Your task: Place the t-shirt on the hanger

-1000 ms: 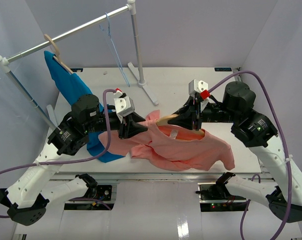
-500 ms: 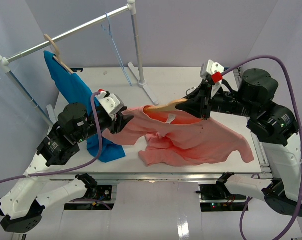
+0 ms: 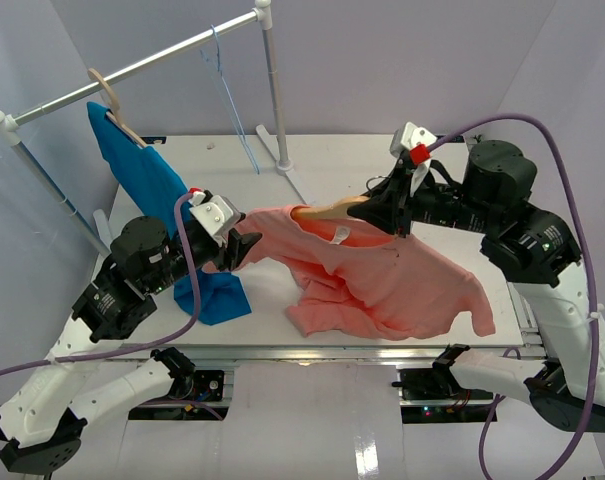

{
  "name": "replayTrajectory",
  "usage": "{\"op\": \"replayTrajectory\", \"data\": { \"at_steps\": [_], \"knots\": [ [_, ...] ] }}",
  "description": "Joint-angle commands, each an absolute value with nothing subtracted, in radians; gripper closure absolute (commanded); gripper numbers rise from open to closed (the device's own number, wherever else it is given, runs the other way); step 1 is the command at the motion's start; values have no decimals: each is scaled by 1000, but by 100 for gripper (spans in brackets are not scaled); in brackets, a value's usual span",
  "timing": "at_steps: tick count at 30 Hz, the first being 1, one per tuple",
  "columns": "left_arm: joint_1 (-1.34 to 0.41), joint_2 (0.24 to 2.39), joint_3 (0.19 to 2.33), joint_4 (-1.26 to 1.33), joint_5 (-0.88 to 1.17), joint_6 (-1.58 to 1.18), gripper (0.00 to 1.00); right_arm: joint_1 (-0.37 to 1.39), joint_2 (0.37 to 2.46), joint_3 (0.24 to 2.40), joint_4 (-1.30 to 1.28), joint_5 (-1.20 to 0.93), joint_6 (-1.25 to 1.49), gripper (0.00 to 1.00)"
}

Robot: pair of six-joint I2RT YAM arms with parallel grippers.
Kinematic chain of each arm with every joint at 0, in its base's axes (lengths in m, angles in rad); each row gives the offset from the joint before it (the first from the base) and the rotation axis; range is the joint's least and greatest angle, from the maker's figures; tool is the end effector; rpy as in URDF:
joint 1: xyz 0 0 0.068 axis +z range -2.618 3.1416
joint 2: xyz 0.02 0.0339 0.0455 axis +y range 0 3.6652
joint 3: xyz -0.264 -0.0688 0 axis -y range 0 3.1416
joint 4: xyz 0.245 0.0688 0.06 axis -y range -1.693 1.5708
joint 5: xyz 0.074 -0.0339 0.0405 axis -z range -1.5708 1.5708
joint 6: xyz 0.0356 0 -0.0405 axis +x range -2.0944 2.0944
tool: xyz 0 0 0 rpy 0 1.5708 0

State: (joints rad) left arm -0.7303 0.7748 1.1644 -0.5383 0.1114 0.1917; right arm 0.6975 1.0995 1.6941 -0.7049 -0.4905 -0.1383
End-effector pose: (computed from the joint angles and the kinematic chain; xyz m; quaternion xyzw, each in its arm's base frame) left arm 0.1042 -0.0986 0.4305 0.3691 0.6614 -0.2140 0.6169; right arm 0.1228 0.1248 0.5241 -0.4413 0.5948 0.3524 0.5720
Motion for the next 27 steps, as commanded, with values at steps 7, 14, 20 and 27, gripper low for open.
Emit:
{"op": "replayTrajectory", "data": {
  "at_steps": [7,14,20,27],
  "knots": [
    [-730,936,1293,-478,551,196,41,695,1009,1429,-435,-687,-116,92],
    [-732,1056,1329,-458,810,173,43,695,993,1340,-334,-756,-98,92],
    [-733,1133,1324,-397,906,138,48,695,986,1284,-266,-790,-86,92],
    [-733,1192,1336,-375,1011,92,74,695,986,1253,-251,-801,-88,92]
  ]
}}
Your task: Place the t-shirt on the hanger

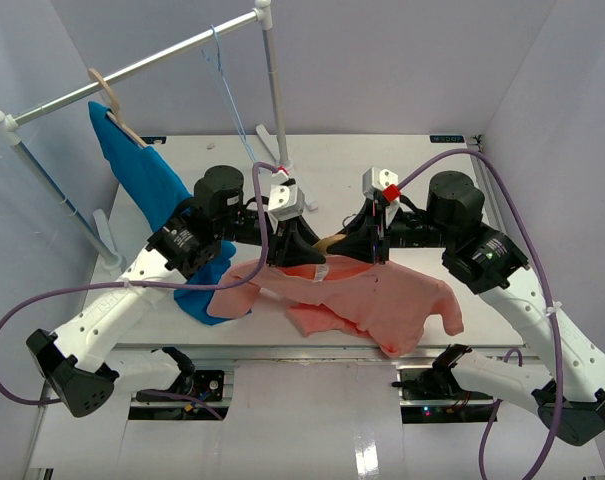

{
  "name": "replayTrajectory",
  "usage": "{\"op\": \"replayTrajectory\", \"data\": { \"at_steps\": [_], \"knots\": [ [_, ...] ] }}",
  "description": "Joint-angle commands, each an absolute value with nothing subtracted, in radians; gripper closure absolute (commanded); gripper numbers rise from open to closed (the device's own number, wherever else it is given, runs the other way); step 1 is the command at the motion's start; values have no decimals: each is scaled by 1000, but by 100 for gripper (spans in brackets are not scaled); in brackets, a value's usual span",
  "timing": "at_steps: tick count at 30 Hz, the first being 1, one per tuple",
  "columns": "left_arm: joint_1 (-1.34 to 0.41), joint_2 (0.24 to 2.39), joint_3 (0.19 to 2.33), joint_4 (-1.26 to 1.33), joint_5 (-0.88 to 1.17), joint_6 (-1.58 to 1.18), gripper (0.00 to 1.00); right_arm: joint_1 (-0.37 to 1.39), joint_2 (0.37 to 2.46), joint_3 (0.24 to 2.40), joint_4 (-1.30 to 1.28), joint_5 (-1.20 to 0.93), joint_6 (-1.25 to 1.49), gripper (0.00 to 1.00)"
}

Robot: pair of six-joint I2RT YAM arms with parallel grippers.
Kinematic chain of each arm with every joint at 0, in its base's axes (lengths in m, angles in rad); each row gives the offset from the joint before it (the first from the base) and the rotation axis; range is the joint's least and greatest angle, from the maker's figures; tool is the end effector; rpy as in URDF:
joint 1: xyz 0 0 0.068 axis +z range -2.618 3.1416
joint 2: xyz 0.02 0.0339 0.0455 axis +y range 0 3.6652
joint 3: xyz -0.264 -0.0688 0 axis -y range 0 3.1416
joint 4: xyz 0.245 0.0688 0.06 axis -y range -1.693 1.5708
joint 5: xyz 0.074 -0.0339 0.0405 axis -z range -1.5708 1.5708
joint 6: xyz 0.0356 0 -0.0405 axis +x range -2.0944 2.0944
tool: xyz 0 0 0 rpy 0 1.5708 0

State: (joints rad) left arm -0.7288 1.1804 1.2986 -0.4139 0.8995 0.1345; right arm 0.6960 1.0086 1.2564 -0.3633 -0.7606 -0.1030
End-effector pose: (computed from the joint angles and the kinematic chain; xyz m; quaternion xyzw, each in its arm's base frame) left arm 0.1662 -0.1858 0.4181 0.5378 0.5490 -0.4910 0.4103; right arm 0.1387 0.1478 0.4436 -0.4971 0.5428 0.4455 0.5097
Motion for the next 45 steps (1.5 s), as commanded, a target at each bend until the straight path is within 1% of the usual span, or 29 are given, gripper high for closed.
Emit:
{"op": "replayTrajectory", "data": {
  "at_steps": [1,2,3,7,8,12,14,18,22,27,34,35,38,40,43,45],
  "knots": [
    [-733,1202,1337,-373,1017,78,81,695,985,1249,-246,-803,-88,92],
    [-732,1208,1339,-373,1023,69,93,695,987,1250,-244,-805,-86,92],
    [-733,1211,1340,-374,1022,63,99,695,990,1250,-244,-809,-87,92],
    [-733,1206,1349,-366,1006,40,100,696,994,1247,-244,-785,-82,92],
    [-733,1201,1350,-364,993,32,100,696,993,1242,-244,-765,-80,89],
    [-733,1173,1359,-379,887,23,100,696,957,1195,-249,-654,-73,60],
    [-732,1156,1363,-399,842,35,100,695,927,1174,-262,-619,-87,49],
    [-732,1142,1383,-468,775,58,100,694,910,1191,-341,-538,-135,38],
    [-732,1119,1367,-489,745,74,100,693,942,1254,-432,-562,-191,33],
    [-731,1076,1351,-491,740,83,100,693,941,1252,-485,-578,-252,32],
    [-732,1050,1352,-531,747,108,100,692,930,1222,-487,-553,-287,35],
    [-732,1043,1350,-535,748,109,100,692,940,1221,-488,-551,-289,38],
    [-731,1024,1341,-539,725,114,100,692,951,1213,-488,-540,-287,54],
    [-732,1006,1336,-544,711,118,100,689,950,1202,-488,-522,-285,61],
    [-732,991,1342,-556,695,127,100,684,931,1190,-486,-510,-285,64],
    [-731,983,1351,-571,678,133,100,679,902,1170,-476,-493,-278,62]
  ]
}}
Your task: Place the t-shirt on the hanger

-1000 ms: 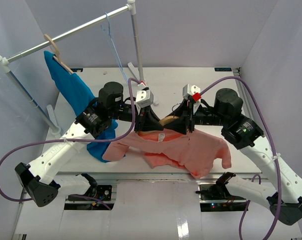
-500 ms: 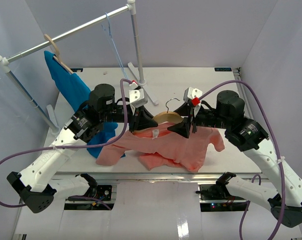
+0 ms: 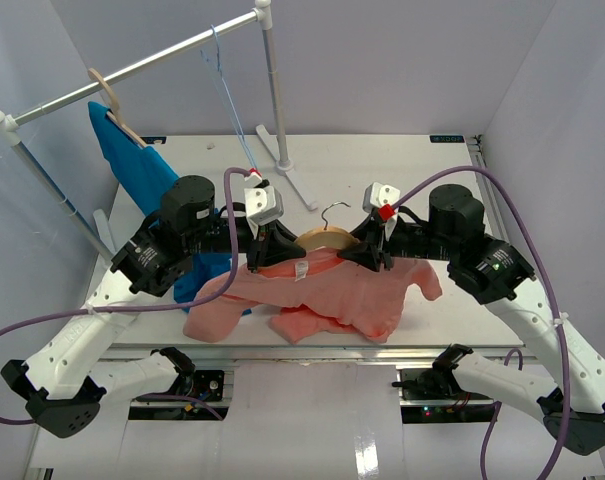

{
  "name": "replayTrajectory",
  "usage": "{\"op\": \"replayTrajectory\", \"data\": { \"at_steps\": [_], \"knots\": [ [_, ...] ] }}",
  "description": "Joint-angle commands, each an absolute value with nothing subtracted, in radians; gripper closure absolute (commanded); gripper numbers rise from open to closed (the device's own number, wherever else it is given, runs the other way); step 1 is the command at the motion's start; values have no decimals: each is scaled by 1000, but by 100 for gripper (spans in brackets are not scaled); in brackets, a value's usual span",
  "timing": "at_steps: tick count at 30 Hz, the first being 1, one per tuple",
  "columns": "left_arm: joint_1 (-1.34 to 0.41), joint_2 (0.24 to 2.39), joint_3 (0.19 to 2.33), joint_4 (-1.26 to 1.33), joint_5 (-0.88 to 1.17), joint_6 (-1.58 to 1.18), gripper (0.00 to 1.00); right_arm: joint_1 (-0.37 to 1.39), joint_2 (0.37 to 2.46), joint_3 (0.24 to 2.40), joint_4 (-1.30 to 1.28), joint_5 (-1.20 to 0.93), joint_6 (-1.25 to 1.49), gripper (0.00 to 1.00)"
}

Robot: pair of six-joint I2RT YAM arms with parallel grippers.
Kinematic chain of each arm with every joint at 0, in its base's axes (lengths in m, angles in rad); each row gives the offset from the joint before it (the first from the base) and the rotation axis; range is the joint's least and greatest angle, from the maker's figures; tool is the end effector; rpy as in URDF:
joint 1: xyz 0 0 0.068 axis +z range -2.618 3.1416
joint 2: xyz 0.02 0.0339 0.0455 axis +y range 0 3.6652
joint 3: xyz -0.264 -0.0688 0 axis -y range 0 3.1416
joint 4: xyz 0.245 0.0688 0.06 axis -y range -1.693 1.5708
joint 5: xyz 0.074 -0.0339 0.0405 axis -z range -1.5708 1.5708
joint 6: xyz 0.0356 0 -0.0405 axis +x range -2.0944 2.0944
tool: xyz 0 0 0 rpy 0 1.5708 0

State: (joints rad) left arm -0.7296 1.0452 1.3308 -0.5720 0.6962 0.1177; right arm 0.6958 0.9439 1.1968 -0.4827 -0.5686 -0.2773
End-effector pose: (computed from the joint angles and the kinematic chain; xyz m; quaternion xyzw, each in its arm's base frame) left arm 0.1360 -0.1523 0.4398 0.4957 0.6022 -0.4301 0.4546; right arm 0.1325 0.1356 0.4230 -0.5057 0.5833 0.3389 0.5378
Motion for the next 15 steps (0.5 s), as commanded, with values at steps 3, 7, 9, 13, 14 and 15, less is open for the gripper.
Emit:
{"op": "replayTrajectory", "data": {
  "at_steps": [3,7,9,13,14,15],
  "knots": [
    [-732,965,1351,-579,651,137,100,673,872,1136,-456,-480,-260,64],
    [-730,951,1351,-580,650,135,100,667,857,1111,-439,-438,-244,65],
    [-732,947,1355,-584,643,136,100,651,863,1115,-439,-410,-224,65],
    [-732,934,1358,-590,623,134,100,619,865,1118,-434,-326,-170,65],
    [-732,930,1358,-591,624,133,100,606,864,1118,-434,-310,-156,65],
    [-732,927,1358,-592,624,132,100,598,862,1118,-434,-301,-147,65]
  ]
}}
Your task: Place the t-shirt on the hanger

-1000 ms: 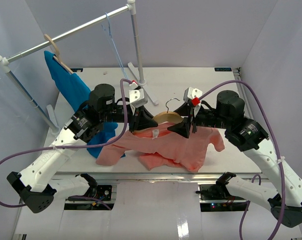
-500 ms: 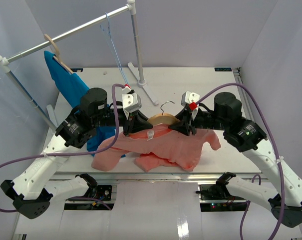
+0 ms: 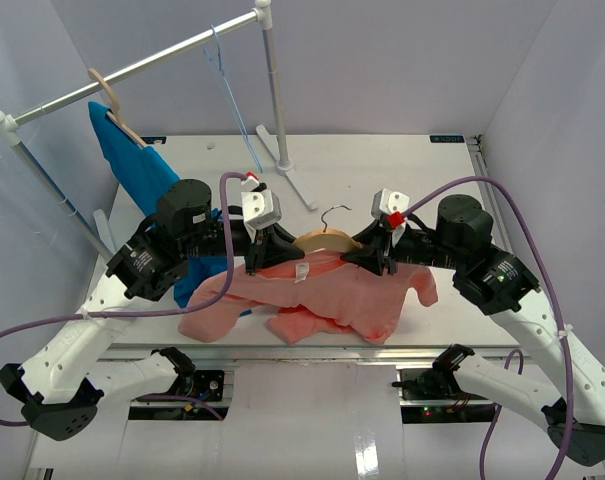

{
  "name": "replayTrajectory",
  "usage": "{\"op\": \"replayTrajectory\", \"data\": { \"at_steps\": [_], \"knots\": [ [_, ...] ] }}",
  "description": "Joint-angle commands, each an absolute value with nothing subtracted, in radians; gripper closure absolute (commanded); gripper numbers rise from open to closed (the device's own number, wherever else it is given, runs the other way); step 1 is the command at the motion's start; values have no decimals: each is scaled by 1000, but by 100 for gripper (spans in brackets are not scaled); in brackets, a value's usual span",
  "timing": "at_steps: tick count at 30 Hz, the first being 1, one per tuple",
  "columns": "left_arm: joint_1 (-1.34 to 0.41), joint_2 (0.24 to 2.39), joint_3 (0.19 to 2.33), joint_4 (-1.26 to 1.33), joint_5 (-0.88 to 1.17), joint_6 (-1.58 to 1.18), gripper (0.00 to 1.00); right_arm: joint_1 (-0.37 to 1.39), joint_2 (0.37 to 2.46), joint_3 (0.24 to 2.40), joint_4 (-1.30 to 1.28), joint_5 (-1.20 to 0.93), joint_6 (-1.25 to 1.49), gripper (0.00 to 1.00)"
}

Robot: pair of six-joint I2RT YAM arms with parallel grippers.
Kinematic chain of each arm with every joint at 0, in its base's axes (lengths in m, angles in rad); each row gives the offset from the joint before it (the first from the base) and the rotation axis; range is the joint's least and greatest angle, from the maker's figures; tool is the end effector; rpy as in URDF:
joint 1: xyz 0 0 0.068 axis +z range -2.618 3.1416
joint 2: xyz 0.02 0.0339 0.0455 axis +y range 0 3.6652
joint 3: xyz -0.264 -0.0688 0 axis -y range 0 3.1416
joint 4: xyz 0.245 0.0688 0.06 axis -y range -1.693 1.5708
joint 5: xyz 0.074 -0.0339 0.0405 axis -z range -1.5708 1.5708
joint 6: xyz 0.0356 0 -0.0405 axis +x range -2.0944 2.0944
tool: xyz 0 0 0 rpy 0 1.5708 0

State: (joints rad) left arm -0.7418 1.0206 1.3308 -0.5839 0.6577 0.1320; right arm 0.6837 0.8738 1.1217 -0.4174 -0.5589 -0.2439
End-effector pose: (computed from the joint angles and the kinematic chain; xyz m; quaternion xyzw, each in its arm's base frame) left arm 0.1293 -0.1480 0.4428 0.4959 0.6009 -0.4171 0.4680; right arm 0.1245 0.1258 0.4166 -0.4877 0.5776 0.3409 0.5588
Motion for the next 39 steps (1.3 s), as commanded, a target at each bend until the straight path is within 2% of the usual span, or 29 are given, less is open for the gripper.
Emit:
{"op": "replayTrajectory", "data": {
  "at_steps": [1,10,15,25,33,37,39],
  "knots": [
    [-732,924,1358,-593,621,132,100,593,859,1118,-434,-302,-143,65],
    [-731,901,1367,-601,588,127,100,538,846,1141,-439,-151,-32,62],
    [-732,892,1380,-602,588,125,100,535,839,1145,-440,-158,-30,55],
    [-732,887,1382,-601,597,116,100,532,841,1144,-442,-214,-48,53],
    [-731,870,1373,-598,589,112,100,528,844,1148,-446,-98,-10,50],
    [-732,858,1363,-598,588,113,100,526,836,1148,-443,-144,9,45],
    [-730,857,1357,-596,589,114,100,526,835,1156,-435,-198,5,39]
  ]
}}
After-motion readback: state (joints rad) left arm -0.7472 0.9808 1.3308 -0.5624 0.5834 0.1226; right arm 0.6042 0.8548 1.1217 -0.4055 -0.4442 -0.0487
